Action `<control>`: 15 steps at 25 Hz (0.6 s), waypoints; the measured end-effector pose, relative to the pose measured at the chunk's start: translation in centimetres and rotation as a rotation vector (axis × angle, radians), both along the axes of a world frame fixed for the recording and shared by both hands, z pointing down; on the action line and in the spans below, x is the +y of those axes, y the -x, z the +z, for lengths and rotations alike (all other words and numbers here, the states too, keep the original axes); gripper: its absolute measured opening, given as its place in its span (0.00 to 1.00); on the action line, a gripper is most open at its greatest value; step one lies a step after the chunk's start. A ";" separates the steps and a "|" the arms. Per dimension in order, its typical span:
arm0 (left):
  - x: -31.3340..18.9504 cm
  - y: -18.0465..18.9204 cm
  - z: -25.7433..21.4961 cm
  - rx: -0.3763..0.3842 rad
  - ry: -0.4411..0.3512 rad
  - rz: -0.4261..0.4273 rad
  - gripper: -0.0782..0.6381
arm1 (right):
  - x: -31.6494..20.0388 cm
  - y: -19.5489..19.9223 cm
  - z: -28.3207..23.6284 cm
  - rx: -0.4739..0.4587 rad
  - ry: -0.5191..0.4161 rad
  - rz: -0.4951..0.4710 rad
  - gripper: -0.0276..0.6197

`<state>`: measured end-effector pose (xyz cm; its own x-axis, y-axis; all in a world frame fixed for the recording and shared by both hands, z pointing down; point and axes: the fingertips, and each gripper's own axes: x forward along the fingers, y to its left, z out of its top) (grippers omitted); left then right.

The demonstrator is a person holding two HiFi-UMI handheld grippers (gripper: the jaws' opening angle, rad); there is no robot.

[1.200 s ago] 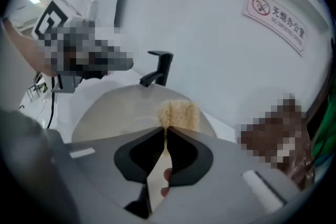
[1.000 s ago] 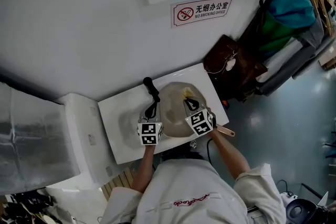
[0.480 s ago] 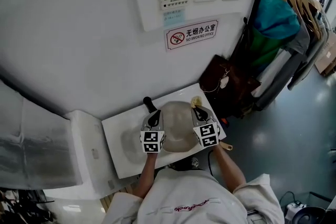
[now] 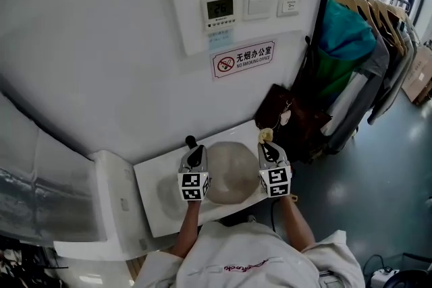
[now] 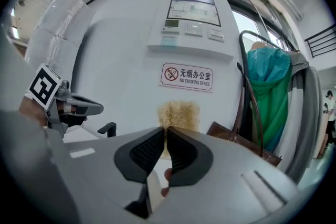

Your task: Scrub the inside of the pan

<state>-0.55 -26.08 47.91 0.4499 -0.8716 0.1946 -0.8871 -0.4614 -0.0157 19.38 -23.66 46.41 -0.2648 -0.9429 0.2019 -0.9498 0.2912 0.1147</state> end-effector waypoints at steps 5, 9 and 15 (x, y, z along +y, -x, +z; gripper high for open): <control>-0.2 0.1 -0.7 -0.002 -0.019 -0.005 0.11 | -0.2 -1.8 -1.1 -0.018 -0.023 0.034 0.08; -0.4 -0.1 -0.9 -0.003 -0.022 -0.005 0.11 | -0.2 -2.4 -0.5 -0.021 -0.008 0.051 0.08; -0.7 -0.2 -1.0 -0.005 -0.025 -0.003 0.11 | -0.2 -2.8 0.4 -0.022 0.014 0.063 0.08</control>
<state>-0.36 -26.76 46.92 0.4466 -0.8774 0.1751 -0.8882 -0.4584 -0.0312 22.16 -23.86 46.79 -0.2096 -0.9551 0.2094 -0.9685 0.2322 0.0897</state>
